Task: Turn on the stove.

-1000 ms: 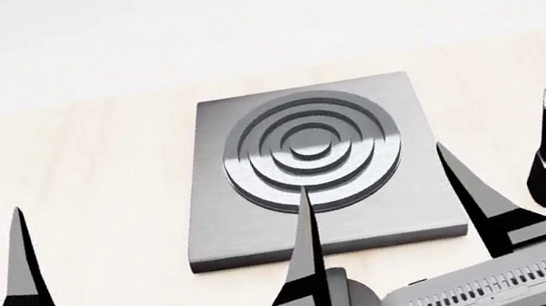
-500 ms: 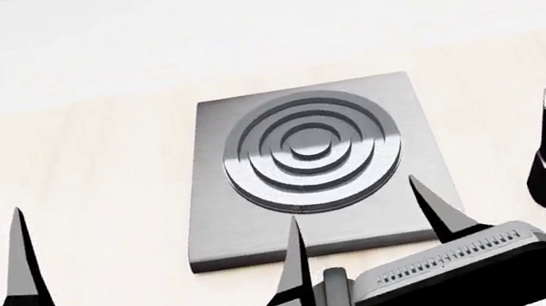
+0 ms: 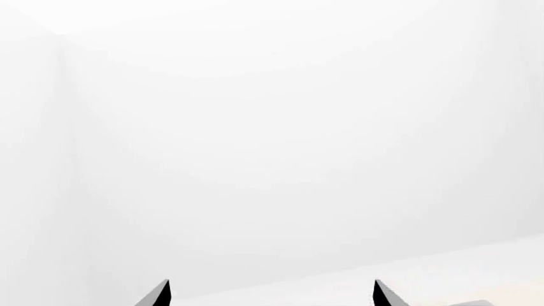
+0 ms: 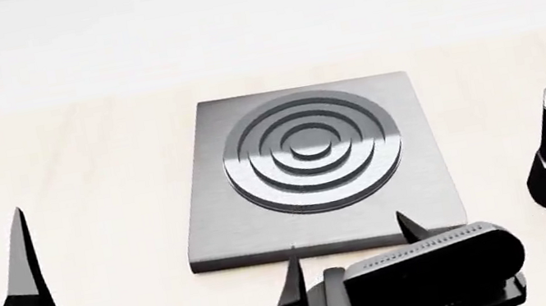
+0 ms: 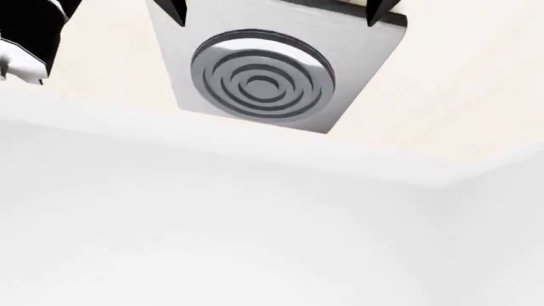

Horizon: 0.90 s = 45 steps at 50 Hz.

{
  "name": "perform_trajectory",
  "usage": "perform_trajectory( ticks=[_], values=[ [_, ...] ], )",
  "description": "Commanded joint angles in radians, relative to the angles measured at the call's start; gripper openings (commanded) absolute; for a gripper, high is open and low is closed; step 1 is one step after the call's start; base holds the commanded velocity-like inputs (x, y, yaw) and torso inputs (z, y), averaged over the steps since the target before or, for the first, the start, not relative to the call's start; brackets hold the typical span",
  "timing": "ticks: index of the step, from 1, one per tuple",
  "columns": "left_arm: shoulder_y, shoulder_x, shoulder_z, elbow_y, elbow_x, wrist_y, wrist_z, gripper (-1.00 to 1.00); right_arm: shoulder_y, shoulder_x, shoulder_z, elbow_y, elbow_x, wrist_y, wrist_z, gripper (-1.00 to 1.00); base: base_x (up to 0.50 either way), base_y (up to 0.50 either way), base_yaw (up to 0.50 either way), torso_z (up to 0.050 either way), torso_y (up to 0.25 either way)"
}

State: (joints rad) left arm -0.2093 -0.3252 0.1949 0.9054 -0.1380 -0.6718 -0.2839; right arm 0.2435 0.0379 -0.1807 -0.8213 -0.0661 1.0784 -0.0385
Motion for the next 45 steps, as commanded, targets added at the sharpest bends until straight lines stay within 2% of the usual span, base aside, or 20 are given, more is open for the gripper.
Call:
perform_trajectory(
  ticks=[1, 12, 45],
  values=[
    [-0.002, -0.002, 0.002, -0.001, -0.004, 0.000, -0.004, 1.00, 0.005, -0.002, 0.027, 0.056, 0.058, 0.025, 0.009, 1.00, 0.00, 0.00, 0.00, 0.000, 0.000],
    [-0.002, -0.005, 0.000, -0.001, -0.009, 0.000, -0.009, 1.00, 0.009, 0.000, 0.041, 0.075, 0.103, 0.051, 0.020, 1.00, 0.00, 0.00, 0.00, 0.000, 0.000],
    [-0.003, -0.013, -0.004, -0.002, -0.024, 0.000, -0.022, 1.00, -0.009, 0.043, 0.027, 0.238, 0.151, -0.059, 0.066, 1.00, 0.00, 0.00, 0.00, 0.000, 0.000]
  ],
)
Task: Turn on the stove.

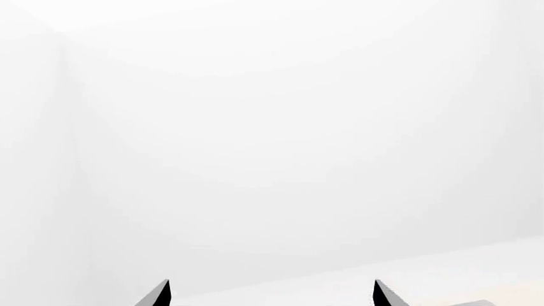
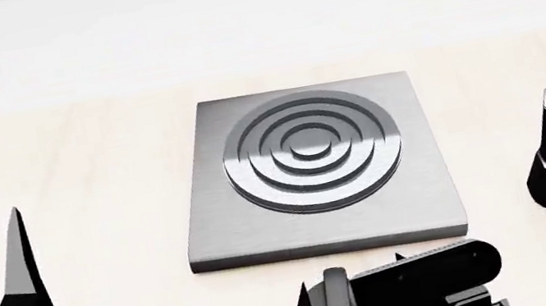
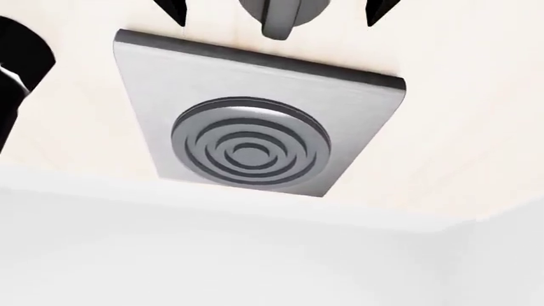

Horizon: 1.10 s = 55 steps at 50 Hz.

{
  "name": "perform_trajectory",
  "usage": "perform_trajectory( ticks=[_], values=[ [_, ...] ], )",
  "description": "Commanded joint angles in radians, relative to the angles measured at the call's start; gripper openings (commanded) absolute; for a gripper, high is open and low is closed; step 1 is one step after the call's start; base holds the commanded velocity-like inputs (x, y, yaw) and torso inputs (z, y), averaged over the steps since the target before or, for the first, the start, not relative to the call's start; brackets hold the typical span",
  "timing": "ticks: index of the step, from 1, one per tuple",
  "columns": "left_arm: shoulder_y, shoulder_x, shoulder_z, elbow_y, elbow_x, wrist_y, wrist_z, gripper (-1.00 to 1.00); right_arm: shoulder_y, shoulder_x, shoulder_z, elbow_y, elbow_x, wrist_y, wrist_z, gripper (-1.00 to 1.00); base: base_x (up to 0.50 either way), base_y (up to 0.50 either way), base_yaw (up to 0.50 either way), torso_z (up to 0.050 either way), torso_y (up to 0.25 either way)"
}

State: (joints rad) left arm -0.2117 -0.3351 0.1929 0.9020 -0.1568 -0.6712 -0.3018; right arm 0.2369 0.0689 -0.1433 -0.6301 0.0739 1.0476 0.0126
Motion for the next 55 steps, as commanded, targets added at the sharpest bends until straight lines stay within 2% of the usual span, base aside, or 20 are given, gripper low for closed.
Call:
perform_trajectory(
  ticks=[1, 55],
  values=[
    [0.000, -0.004, -0.001, 0.001, -0.005, 0.000, -0.004, 1.00, -0.004, 0.013, -0.009, 0.055, 0.014, -0.034, 0.014, 1.00, 0.00, 0.00, 0.00, 0.000, 0.000],
    [-0.004, -0.018, 0.009, -0.005, -0.018, 0.006, -0.023, 1.00, 0.006, 0.039, -0.059, 0.282, 0.036, -0.169, 0.084, 1.00, 0.00, 0.00, 0.00, 0.000, 0.000]
  ],
)
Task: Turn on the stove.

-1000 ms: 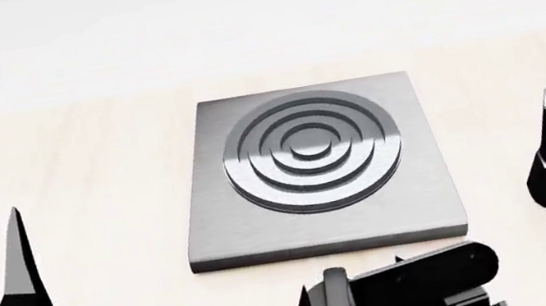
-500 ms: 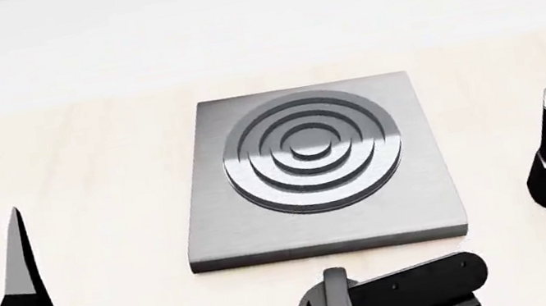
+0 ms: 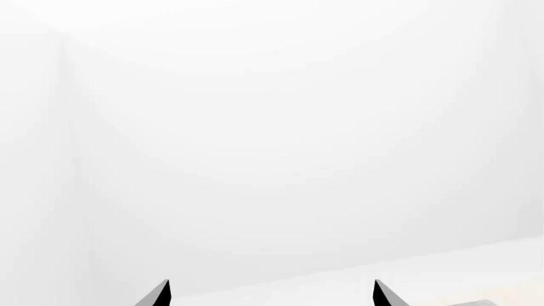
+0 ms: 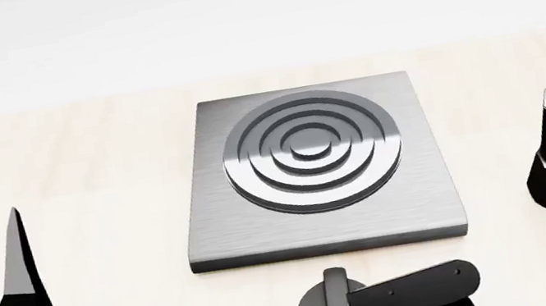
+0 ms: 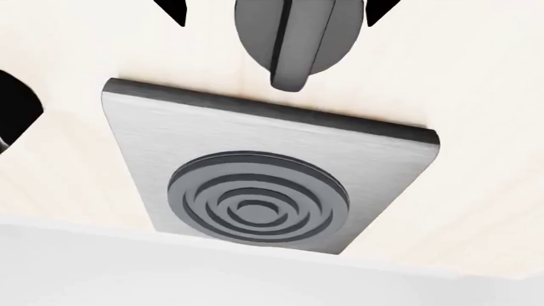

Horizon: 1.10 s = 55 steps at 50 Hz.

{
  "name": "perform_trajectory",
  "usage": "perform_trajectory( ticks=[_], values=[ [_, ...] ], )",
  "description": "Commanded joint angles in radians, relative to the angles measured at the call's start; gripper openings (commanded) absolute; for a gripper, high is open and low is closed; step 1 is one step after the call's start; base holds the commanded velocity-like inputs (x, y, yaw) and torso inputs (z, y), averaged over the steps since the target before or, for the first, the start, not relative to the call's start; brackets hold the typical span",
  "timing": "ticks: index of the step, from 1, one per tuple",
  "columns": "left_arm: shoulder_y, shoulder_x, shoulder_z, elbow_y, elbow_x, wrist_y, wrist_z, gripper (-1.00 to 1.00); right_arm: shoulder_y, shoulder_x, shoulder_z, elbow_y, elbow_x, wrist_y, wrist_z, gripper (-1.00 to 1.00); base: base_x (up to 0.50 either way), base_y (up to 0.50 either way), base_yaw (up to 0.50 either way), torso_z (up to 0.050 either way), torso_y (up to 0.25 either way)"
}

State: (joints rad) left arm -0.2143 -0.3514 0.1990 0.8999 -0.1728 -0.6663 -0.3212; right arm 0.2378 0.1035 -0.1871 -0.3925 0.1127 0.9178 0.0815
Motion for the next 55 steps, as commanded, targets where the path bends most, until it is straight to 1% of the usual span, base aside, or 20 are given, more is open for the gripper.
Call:
perform_trajectory(
  ticks=[1, 8, 16, 22, 37, 55],
  values=[
    [0.000, -0.002, 0.005, -0.004, -0.001, 0.004, -0.004, 1.00, 0.005, 0.005, -0.016, 0.051, -0.002, -0.045, 0.015, 1.00, 0.00, 0.00, 0.00, 0.000, 0.000],
    [-0.003, -0.004, 0.002, 0.001, -0.007, -0.003, -0.007, 1.00, 0.011, 0.008, -0.017, 0.079, 0.005, -0.079, 0.017, 1.00, 0.00, 0.00, 0.00, 0.000, 0.000],
    [-0.005, -0.005, 0.007, -0.014, -0.006, 0.005, -0.009, 1.00, 0.027, 0.010, -0.040, 0.159, 0.006, -0.117, 0.012, 1.00, 0.00, 0.00, 0.00, 0.000, 0.000],
    [-0.004, -0.007, 0.005, -0.013, -0.009, 0.005, -0.011, 1.00, 0.038, 0.013, -0.052, 0.170, 0.008, -0.105, 0.015, 1.00, 0.00, 0.00, 0.00, 0.000, 0.000],
    [-0.003, -0.011, 0.008, -0.014, -0.012, 0.008, -0.015, 1.00, 0.038, 0.018, -0.061, 0.221, 0.016, -0.144, 0.023, 1.00, 0.00, 0.00, 0.00, 0.000, 0.000],
    [-0.001, -0.015, 0.010, -0.017, -0.017, 0.014, -0.021, 1.00, 0.054, 0.022, -0.074, 0.271, 0.027, -0.155, 0.034, 1.00, 0.00, 0.00, 0.00, 0.000, 0.000]
  ],
)
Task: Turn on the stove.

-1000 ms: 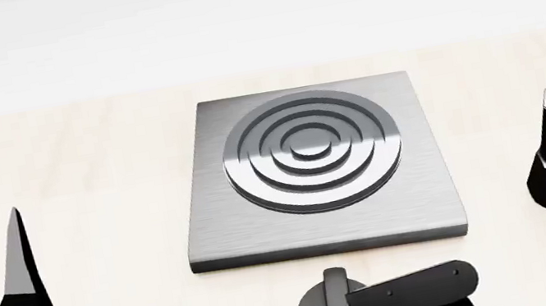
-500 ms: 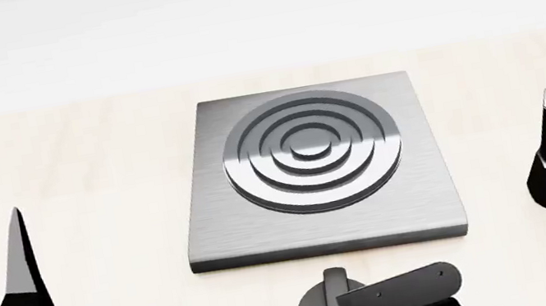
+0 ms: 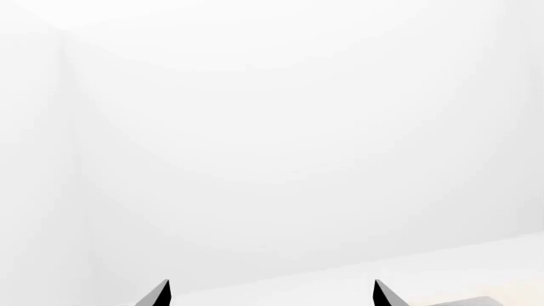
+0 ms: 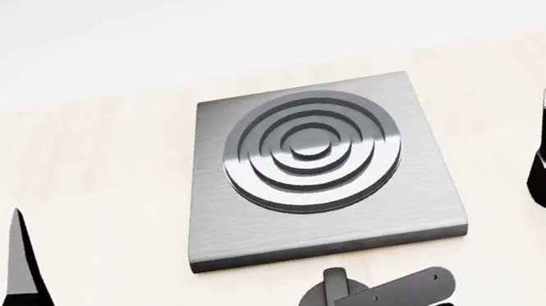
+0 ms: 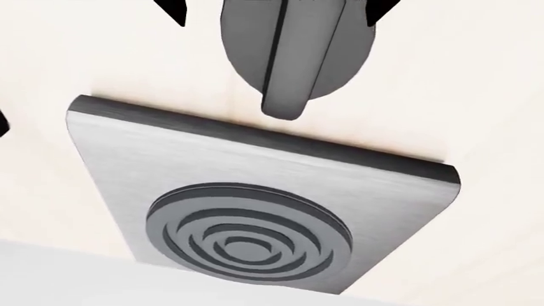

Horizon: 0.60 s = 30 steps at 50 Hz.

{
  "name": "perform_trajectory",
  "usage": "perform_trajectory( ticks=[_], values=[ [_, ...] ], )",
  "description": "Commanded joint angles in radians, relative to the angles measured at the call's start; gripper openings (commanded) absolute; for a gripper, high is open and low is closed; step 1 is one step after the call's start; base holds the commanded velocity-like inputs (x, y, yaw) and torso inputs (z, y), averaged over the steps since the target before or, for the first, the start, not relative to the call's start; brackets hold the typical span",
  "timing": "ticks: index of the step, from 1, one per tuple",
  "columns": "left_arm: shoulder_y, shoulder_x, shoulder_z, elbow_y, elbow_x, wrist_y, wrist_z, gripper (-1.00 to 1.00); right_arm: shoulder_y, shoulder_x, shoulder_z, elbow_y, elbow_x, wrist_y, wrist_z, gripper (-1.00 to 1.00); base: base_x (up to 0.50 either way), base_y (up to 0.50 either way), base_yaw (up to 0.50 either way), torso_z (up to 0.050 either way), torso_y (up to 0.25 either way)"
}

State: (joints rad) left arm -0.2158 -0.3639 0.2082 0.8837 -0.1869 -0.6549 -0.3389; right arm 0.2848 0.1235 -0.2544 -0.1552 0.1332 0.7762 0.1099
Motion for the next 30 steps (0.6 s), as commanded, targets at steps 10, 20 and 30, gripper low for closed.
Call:
perform_trajectory(
  ticks=[10, 20, 30],
  values=[
    [-0.002, -0.005, 0.005, 0.001, -0.005, -0.001, -0.007, 1.00, 0.016, 0.000, -0.013, 0.074, 0.014, -0.032, 0.009, 1.00, 0.00, 0.00, 0.00, 0.000, 0.000],
    [-0.004, -0.006, 0.009, -0.002, -0.006, 0.000, -0.010, 1.00, 0.027, 0.004, -0.022, 0.109, 0.019, -0.050, 0.009, 1.00, 0.00, 0.00, 0.00, 0.000, 0.000],
    [-0.004, -0.009, 0.011, -0.004, -0.008, 0.002, -0.014, 1.00, 0.033, 0.008, -0.028, 0.130, 0.025, -0.055, 0.012, 1.00, 0.00, 0.00, 0.00, 0.000, 0.000]
  ],
)
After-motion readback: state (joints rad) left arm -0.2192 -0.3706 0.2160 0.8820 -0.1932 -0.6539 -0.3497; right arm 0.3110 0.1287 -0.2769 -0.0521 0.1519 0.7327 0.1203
